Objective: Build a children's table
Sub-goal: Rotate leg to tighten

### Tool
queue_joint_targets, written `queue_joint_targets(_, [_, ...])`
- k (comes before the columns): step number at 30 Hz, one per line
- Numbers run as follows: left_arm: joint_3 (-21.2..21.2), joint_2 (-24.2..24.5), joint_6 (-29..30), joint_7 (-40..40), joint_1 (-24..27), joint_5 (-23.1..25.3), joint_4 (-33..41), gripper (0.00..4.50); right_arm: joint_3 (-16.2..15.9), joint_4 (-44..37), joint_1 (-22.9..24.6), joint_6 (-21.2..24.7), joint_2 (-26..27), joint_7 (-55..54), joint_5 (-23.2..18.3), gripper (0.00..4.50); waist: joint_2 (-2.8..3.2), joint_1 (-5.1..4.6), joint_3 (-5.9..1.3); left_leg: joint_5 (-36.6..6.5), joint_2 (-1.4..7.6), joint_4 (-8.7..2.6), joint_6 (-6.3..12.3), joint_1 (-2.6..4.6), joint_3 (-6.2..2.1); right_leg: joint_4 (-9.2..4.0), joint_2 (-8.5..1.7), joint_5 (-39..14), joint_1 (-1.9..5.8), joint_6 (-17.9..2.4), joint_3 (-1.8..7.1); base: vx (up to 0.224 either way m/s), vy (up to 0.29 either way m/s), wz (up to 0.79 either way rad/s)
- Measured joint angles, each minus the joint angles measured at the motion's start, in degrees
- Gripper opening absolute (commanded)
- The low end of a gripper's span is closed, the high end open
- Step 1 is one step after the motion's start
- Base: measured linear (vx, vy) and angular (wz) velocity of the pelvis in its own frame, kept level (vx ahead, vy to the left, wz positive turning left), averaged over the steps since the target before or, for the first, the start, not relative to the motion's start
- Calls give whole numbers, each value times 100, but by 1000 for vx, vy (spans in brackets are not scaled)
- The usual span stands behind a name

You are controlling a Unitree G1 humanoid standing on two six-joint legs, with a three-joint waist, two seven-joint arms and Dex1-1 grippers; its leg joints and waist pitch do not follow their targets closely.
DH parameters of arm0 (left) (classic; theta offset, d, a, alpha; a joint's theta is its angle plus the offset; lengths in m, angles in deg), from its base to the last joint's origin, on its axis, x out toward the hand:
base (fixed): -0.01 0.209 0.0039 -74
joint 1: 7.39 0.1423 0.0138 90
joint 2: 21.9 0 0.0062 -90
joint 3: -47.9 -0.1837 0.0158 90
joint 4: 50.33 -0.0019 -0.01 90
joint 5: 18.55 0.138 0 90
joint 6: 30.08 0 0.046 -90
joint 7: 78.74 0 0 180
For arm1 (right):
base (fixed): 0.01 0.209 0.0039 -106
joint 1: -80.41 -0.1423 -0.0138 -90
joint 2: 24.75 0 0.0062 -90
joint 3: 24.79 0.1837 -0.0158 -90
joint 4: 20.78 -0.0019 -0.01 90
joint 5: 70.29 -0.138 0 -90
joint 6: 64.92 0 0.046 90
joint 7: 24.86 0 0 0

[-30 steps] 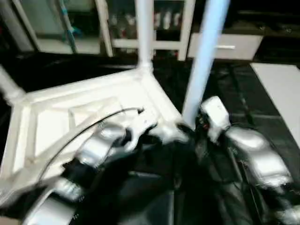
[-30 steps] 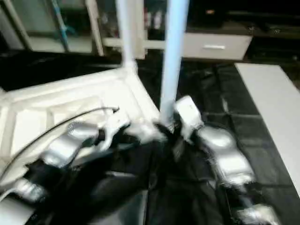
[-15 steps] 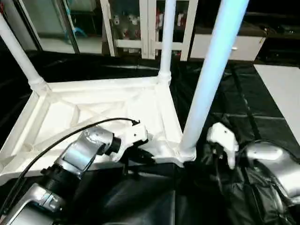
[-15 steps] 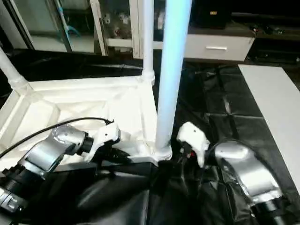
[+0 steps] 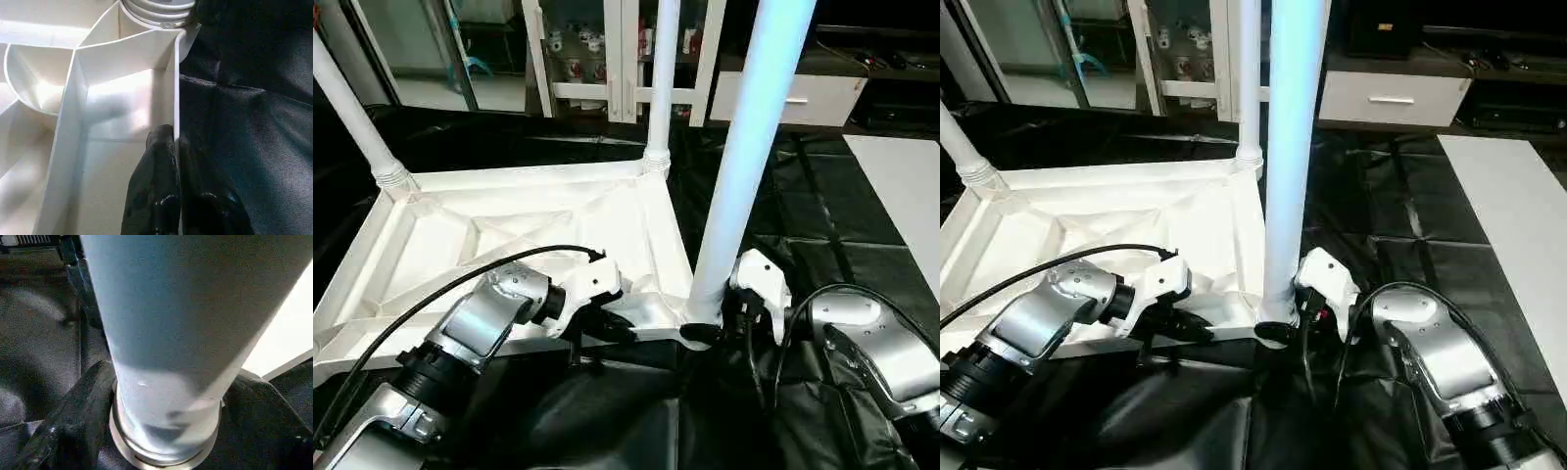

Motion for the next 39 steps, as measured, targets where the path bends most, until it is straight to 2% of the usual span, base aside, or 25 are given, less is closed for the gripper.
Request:
queue_joint_targets(5, [5,14,33,-1,0,0,9,0,-16,11,-10,0,28,11,1,282,0,-12,0,0,1,11,0,1,0,15,0,0,-2,0,0,0,0,0])
queue_joint_targets(14, [47,79,210,-52,1,5,50,0,24,182,-52,27,310,-170,8,272,-14,-55,7,0,3,30,-1,7,-2,41,1,0,-3,0,3,0,0,0])
queue_joint_targets(15, [72,24,222,-176,-1,17,35,0,45,268,-91,48,470,-341,18,272,-19,-74,8,1,3,31,-2,10,-3,44,1,0,-3,-1,4,0,0,0])
queue_joint_targets(19, [405,-697,288,-1337,-358,245,-676,0,573,937,-460,284,1451,-2150,293,271,-26,-146,12,8,1,51,-13,1,-5,51,2,17,-15,-24,8,0,0,0])
queue_joint_targets(22, [621,-1289,315,-2123,-570,243,-1220,0,914,1352,-724,410,2114,-3392,477,270,-24,-191,12,8,-1,53,-13,-6,-5,46,1,18,-19,-25,9,0,0,0])
queue_joint_targets(25, [726,-1696,323,-2755,-797,245,-1612,0,1109,1752,-1081,485,2519,-4300,646,270,-23,-188,12,5,-1,47,-9,-12,-9,43,1,17,-21,-23,2,0,0,0])
queue_joint_targets(31, [855,-2189,286,-3514,-1133,358,-2175,0,1451,2555,-1649,316,3115,-5663,863,270,-15,-179,10,6,-1,35,-9,-14,-7,36,1,17,-27,-22,1,0,0,0])
queue_joint_targets(34, [886,-2333,235,-3751,-1197,420,-2317,0,1585,2967,-1837,3,3356,-6206,912,270,-14,-177,10,6,-5,35,-9,-13,-6,35,-2,17,-25,-22,3,0,0,0])
queue_joint_targets(39, [885,-2304,236,-3772,-1188,413,-2291,0,1678,3052,-1837,-197,3457,-6215,914,270,-12,-172,11,5,-4,34,-8,-13,-6,35,-2,17,-25,-22,2,0,0,0])
